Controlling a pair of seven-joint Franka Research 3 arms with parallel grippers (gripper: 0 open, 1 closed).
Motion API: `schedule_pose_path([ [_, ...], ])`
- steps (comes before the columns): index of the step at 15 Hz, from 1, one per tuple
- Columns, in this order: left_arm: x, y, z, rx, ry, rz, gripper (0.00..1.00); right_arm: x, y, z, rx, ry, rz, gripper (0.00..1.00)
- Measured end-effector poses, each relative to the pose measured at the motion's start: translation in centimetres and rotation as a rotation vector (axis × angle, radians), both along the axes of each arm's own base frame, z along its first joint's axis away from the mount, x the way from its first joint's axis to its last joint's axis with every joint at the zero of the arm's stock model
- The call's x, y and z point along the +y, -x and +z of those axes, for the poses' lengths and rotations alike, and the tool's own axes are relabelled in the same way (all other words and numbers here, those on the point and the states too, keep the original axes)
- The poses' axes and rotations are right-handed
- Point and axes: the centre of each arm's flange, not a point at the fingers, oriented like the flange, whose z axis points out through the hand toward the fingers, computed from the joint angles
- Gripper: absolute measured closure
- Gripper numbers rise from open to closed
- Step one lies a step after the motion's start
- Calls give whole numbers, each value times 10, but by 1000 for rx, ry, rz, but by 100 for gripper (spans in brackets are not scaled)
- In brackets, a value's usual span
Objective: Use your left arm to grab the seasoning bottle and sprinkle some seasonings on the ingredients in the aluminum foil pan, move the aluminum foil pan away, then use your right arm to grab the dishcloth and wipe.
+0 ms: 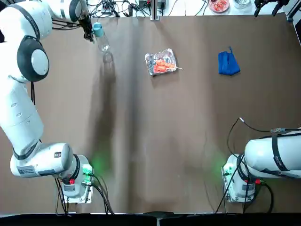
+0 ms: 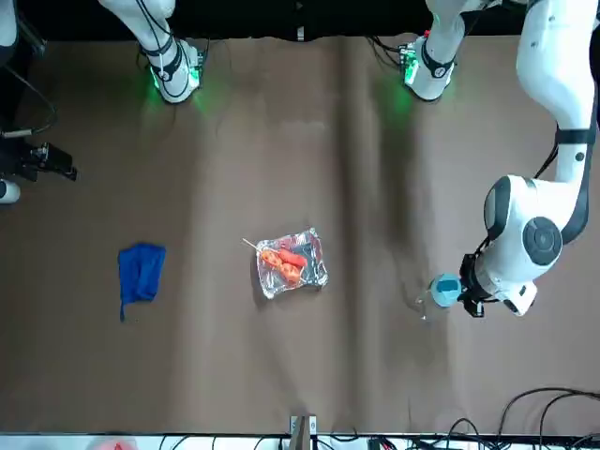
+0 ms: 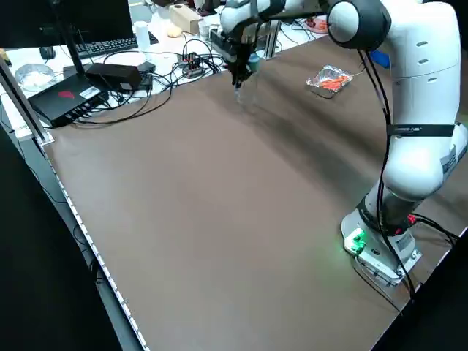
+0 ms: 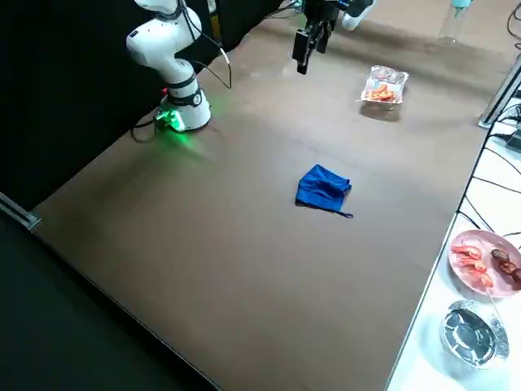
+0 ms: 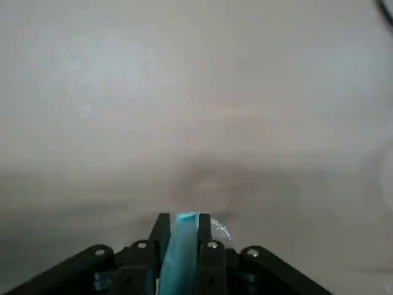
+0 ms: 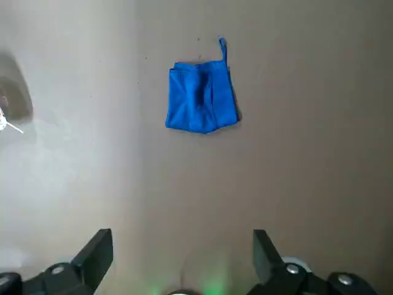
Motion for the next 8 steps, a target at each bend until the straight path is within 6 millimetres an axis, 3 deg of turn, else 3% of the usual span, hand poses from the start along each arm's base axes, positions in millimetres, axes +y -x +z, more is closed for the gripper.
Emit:
schedule_pose_path([
  [3, -37, 8, 44, -33, 10, -52, 78, 0, 0, 0, 0, 0, 1, 0],
  [6, -85, 29, 71, 15, -17, -91, 78, 0, 0, 0, 0, 0, 1, 0],
  [7, -105, 37, 78, 33, -30, -87, 78, 1, 0, 0, 0, 0, 1, 0],
  [8, -147, 52, 91, 55, -88, -78, 78, 1, 0, 0, 0, 0, 1, 0],
])
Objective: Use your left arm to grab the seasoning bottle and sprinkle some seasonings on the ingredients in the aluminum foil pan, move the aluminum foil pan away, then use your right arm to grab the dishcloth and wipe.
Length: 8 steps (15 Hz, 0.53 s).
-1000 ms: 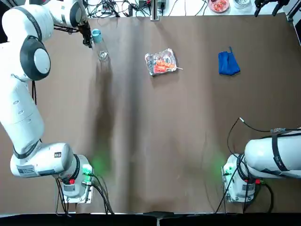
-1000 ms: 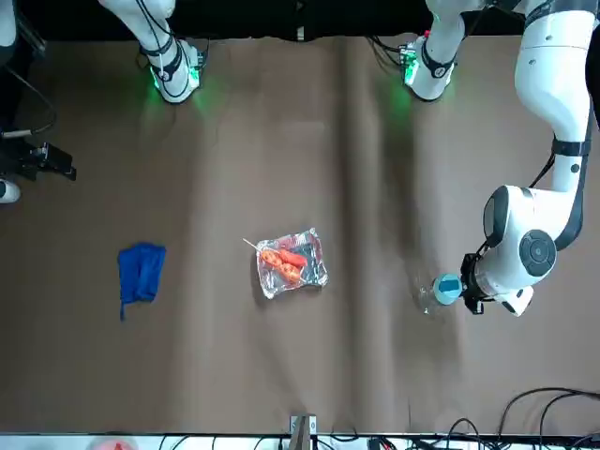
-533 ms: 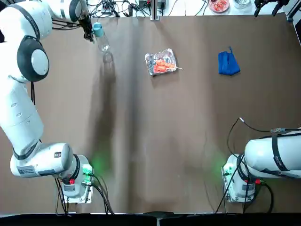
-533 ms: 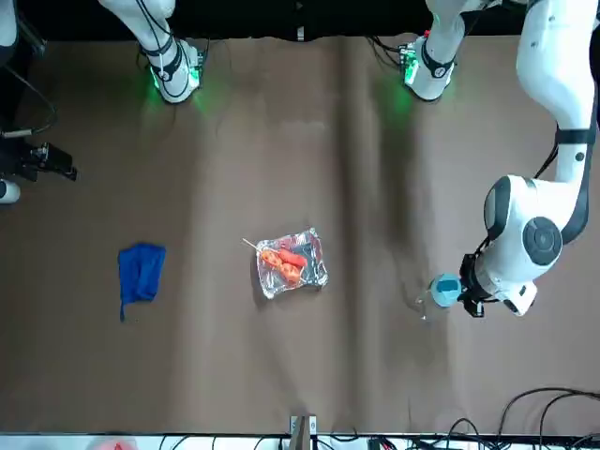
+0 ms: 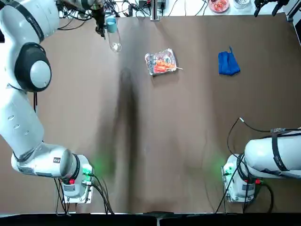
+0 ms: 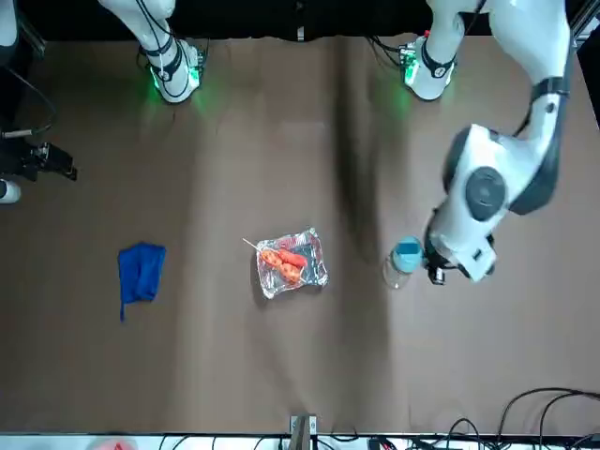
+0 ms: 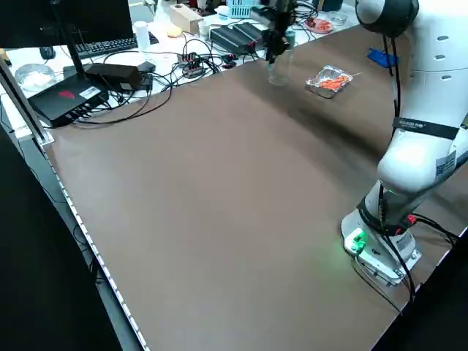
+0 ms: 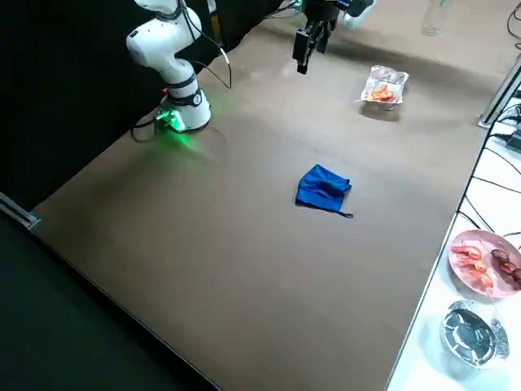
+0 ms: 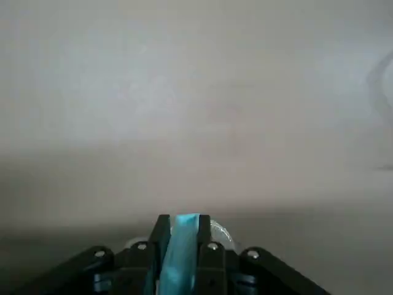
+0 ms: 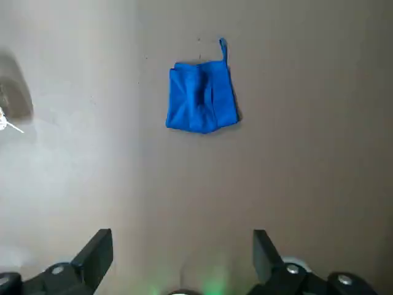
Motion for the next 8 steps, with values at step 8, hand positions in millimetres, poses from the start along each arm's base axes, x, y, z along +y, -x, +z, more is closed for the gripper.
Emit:
schedule_pose_path([
  [8, -127, 51, 6, -71, -181, 76, 78, 0, 0, 0, 0, 0, 0, 0],
])
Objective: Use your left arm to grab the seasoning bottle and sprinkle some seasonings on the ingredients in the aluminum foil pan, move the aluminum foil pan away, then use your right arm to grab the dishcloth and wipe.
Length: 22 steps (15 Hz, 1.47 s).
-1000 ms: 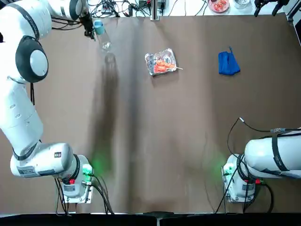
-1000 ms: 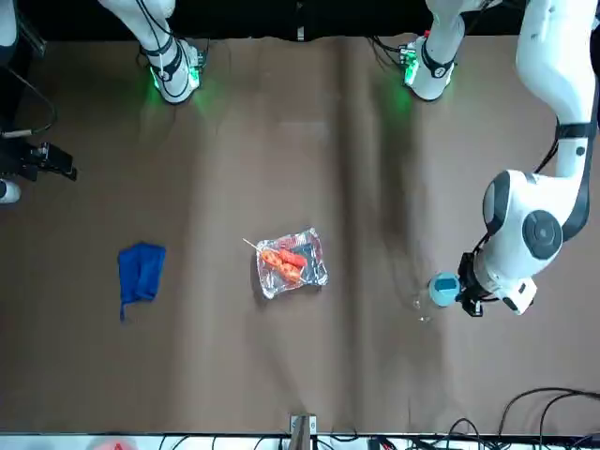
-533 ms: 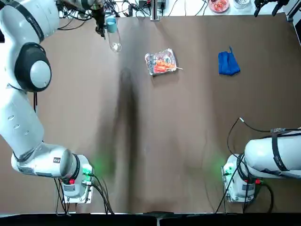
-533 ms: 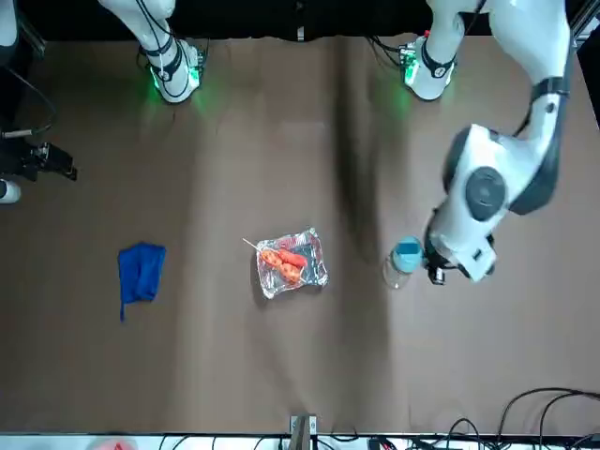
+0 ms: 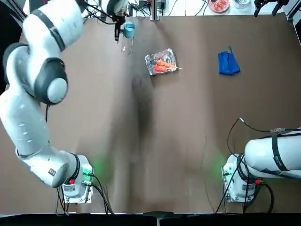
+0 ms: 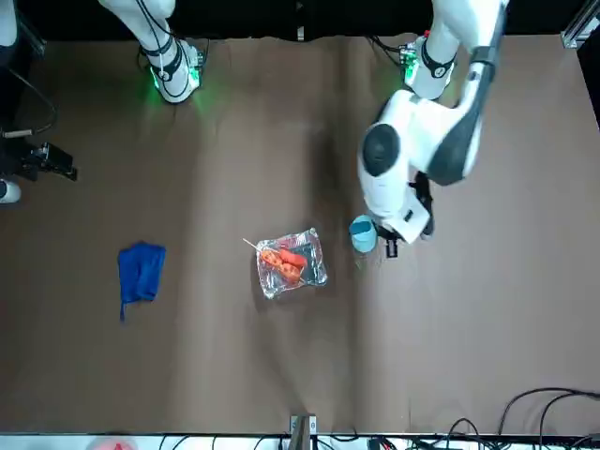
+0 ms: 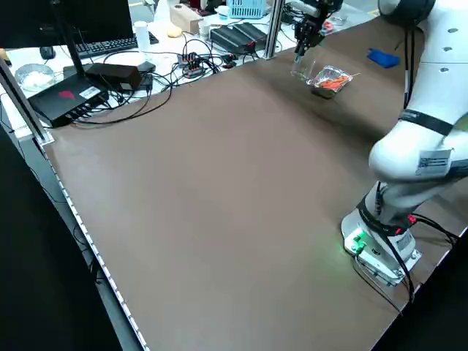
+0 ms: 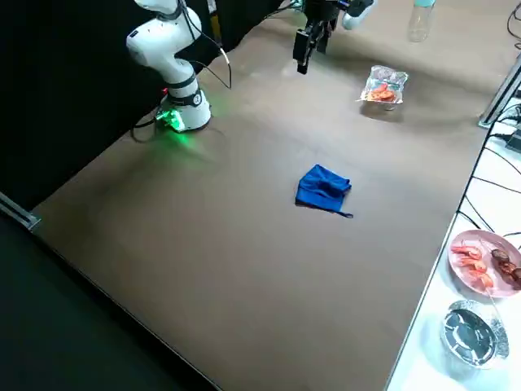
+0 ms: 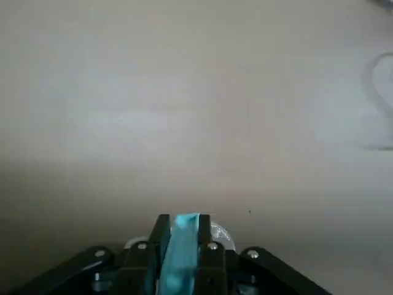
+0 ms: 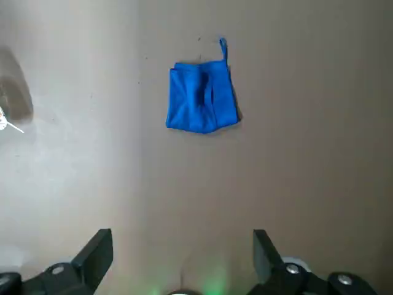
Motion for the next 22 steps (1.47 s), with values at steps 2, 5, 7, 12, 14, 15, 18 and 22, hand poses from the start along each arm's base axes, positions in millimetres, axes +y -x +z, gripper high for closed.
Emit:
schedule_pose_path([
  [2, -24, 8, -14, -50, -82, 24, 78, 0, 0, 0, 0, 0, 0, 0],
  [5, -58, 19, -33, -115, -158, 44, 78, 0, 0, 0, 0, 0, 0, 0],
  [7, -74, 23, -45, -139, -179, 52, 78, 0, 0, 0, 0, 0, 0, 0],
  [12, -88, 21, -70, -227, -282, 89, 78, 0, 0, 0, 0, 0, 0, 0],
  [14, -96, 25, -72, -236, -287, 80, 78, 0, 0, 0, 0, 0, 0, 0],
  [15, -108, 31, -77, -244, -294, 68, 78, 0, 0, 0, 0, 0, 0, 0],
  [18, -123, 39, -93, -275, -348, 40, 78, 0, 0, 0, 0, 0, 0, 0],
  [22, -136, 47, -104, -326, -427, -12, 78, 0, 0, 0, 0, 0, 0, 0],
])
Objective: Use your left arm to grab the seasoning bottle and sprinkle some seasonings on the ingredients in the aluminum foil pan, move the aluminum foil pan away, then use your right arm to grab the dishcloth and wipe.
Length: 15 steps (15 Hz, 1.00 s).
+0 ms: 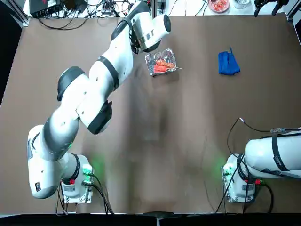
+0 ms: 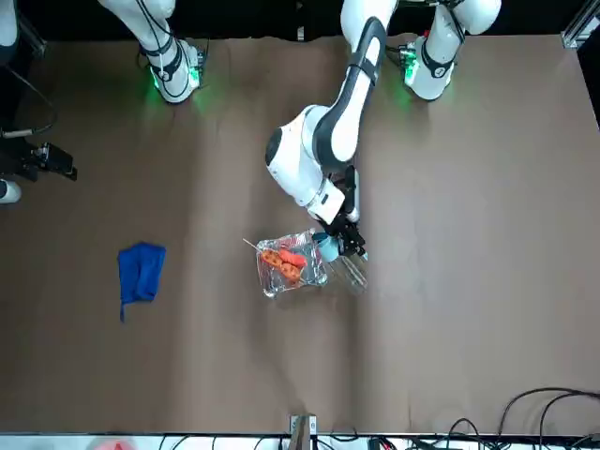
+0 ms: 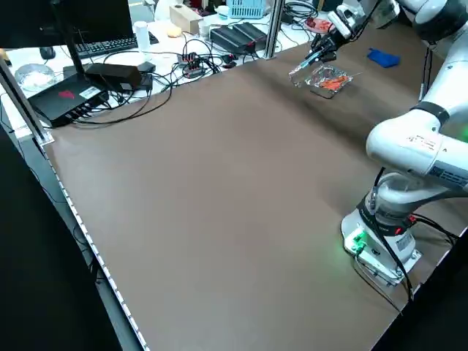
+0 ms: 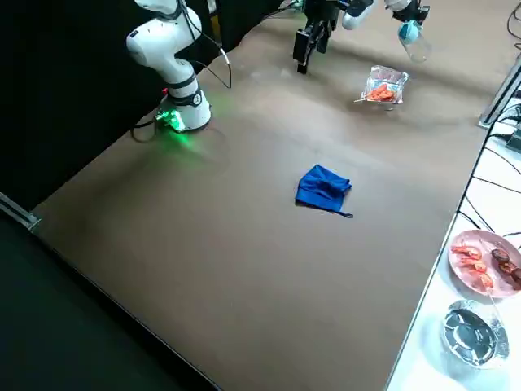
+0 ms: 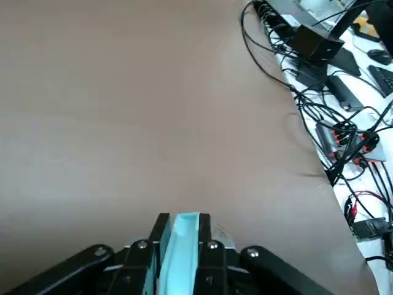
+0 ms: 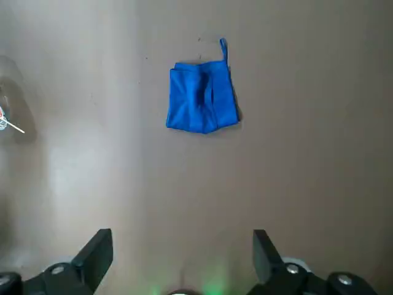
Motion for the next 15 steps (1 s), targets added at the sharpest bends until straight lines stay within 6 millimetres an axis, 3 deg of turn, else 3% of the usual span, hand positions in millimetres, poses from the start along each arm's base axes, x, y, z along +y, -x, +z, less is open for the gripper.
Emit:
schedule_pose_path([
  [10, -19, 11, -37, -31, -120, -74, 78, 2, 0, 0, 0, -1, 3, 0],
  [15, -27, 16, -40, -37, -127, -91, 78, 4, 0, 0, 0, -1, 8, 0],
])
